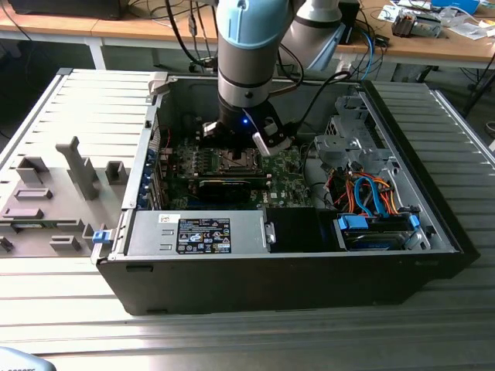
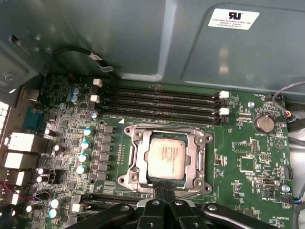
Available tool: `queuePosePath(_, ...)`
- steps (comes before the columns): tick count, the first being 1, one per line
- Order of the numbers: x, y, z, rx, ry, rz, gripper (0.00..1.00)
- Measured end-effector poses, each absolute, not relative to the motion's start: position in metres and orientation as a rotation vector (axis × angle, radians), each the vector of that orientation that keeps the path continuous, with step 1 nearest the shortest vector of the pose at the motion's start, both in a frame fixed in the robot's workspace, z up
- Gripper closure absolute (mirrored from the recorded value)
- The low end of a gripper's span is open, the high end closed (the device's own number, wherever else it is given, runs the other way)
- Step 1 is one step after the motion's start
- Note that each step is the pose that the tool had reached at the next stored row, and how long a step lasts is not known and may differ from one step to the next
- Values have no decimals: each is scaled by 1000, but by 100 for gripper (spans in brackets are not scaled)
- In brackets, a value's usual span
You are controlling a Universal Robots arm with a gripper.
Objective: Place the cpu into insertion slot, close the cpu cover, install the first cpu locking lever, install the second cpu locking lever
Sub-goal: 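Install the second cpu locking lever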
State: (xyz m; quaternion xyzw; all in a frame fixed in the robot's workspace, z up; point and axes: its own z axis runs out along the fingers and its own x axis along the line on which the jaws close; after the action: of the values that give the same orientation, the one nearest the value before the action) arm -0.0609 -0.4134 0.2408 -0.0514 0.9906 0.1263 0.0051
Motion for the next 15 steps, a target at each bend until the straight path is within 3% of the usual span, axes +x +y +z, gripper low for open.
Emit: queuePosePath(15,-70,-423,239,-161,3102,395,89)
